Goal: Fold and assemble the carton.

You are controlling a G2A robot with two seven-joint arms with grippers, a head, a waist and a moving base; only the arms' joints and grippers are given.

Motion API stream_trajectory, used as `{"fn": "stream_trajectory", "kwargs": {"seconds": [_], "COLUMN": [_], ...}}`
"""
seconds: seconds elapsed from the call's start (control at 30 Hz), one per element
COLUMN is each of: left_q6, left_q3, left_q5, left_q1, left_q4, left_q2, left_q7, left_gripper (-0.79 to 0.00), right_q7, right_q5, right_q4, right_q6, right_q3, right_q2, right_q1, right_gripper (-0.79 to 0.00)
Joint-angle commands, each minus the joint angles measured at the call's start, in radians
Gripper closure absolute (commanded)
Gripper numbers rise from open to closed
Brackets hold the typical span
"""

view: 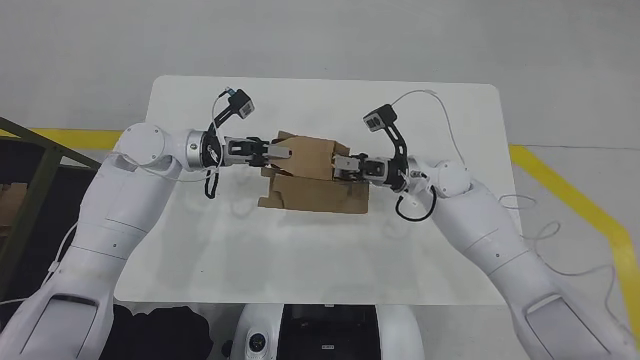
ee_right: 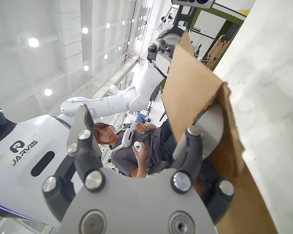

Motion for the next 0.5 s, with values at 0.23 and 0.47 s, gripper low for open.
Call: {"fn": "stream_trajectory", "kwargs": {"seconds": [0.23, 0.47], "left_q6": [0.003, 0.004], "left_q3": [0.0, 0.002], "left_q5": [0.005, 0.007], "left_q1": [-0.002, -0.004], "left_q4": [0.003, -0.002], "left_q2": [0.0, -0.001], "left_q7": [-0.002, -0.004], "left_gripper": [0.0, 0.0], "right_q7": [0.024, 0.022], "right_q5": [-0.007, -0.045], "right_q4": [-0.022, -0.003], "right_q6": [0.024, 0.022], "right_q3": [0.018, 0.002], "right_q2": [0.01, 0.005], "right_q1": [-0.008, 0.012], "right_gripper": [-0.551, -0.496]}}
